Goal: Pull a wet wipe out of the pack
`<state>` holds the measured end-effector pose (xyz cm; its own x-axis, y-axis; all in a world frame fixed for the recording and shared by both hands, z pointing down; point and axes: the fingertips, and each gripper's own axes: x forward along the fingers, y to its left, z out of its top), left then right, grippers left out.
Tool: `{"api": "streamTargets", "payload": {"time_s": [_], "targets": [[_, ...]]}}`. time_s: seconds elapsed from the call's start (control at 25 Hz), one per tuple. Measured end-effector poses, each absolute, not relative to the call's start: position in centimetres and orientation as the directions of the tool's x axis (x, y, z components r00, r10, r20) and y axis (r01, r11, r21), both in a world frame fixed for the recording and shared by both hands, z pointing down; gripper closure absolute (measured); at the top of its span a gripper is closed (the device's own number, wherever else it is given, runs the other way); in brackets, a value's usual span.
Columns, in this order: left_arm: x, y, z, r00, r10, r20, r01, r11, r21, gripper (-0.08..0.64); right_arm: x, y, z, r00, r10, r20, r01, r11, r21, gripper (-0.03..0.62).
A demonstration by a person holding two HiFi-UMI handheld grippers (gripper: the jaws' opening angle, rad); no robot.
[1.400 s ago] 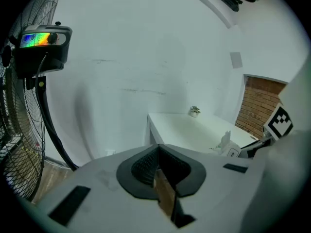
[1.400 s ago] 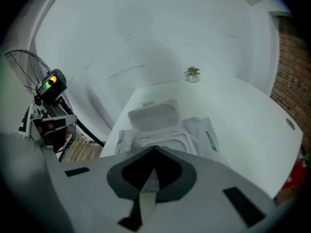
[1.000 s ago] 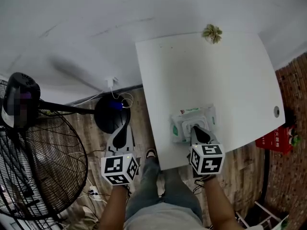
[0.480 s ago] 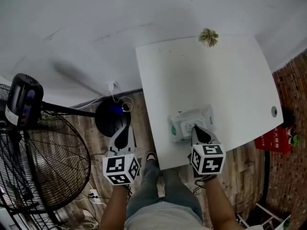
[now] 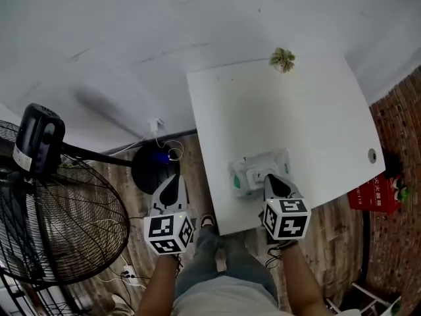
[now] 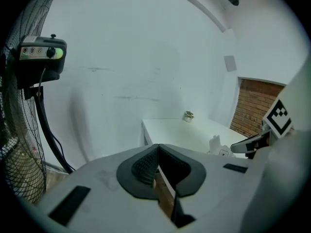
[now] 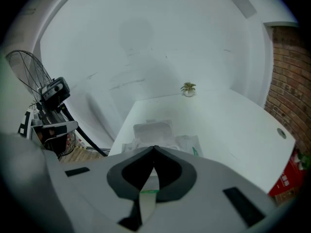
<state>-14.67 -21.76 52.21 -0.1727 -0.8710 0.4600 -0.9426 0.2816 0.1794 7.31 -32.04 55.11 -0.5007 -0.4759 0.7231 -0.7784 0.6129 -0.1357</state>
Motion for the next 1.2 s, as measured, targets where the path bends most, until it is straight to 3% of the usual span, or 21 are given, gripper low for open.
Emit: {"api": "streamTargets", "payload": {"time_s": [1.2], "targets": [[-13.1, -22.0, 48.9, -0.128, -0.909, 0.398, -0.959, 0.216, 0.184, 0.56, 8.4, -32.2, 49.9, -0.507, -0.577, 0.641, -0.803, 0.586, -0.108, 0.592]]}}
